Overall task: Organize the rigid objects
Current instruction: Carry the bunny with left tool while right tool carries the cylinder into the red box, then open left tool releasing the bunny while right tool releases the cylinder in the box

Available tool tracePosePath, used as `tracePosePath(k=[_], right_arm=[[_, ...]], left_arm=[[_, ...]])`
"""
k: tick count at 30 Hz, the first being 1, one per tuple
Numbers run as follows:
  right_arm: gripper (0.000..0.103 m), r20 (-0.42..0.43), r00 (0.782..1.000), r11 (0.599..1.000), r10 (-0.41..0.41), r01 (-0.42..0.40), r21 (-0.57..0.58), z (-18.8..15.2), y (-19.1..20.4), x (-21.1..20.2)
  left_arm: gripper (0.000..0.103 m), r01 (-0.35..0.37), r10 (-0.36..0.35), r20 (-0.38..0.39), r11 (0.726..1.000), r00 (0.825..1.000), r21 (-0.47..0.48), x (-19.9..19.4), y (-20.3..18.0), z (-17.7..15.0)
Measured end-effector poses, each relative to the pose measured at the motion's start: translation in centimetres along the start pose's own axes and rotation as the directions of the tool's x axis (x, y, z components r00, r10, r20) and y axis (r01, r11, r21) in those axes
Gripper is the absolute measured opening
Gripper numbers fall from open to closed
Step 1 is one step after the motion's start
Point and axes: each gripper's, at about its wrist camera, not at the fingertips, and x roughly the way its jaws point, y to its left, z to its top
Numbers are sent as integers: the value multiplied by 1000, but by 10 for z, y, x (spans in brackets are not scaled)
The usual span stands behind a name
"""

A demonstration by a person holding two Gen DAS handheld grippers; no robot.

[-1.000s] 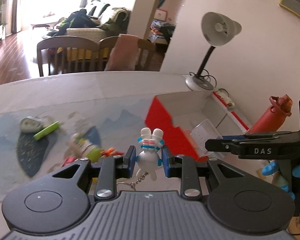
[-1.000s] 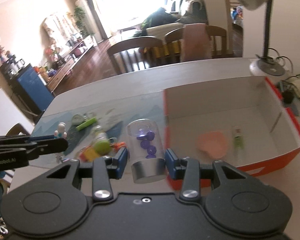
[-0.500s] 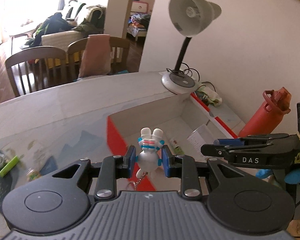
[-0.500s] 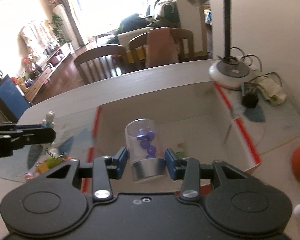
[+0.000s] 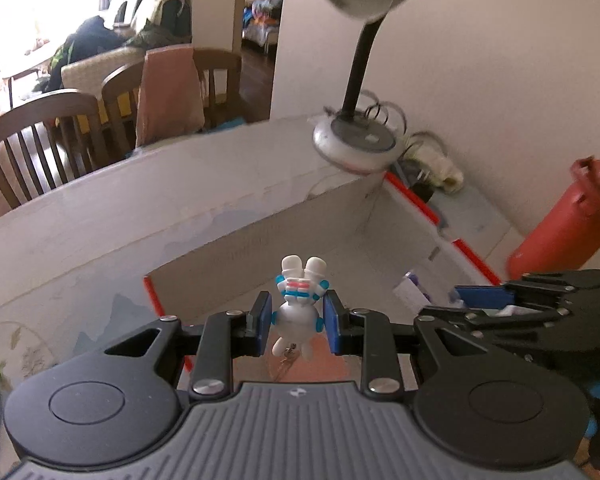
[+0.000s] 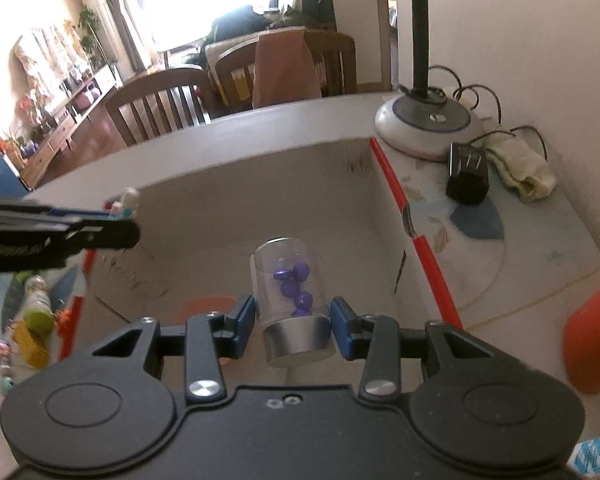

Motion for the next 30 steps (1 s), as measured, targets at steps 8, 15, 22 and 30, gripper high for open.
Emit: tracePosePath(k=[8, 15, 22, 30], right_arm=[[40, -86, 995, 998, -49, 44, -52, -6, 3, 33], [40, -128, 987, 993, -99, 89, -83, -6, 7, 52], [40, -160, 980, 991, -114, 101, -85, -9, 5, 61], [40, -181, 979, 994, -96, 85, -66, -12, 3, 66]], left_arm=[[27, -80, 84, -89, 995, 992, 53, 62, -5, 9], [27, -100, 120, -173, 988, 978, 121, 108, -15, 12], [27, -88, 119, -224, 986, 967, 142, 135, -25, 9], [27, -78, 113, -317, 990, 942, 120, 161, -23, 8]])
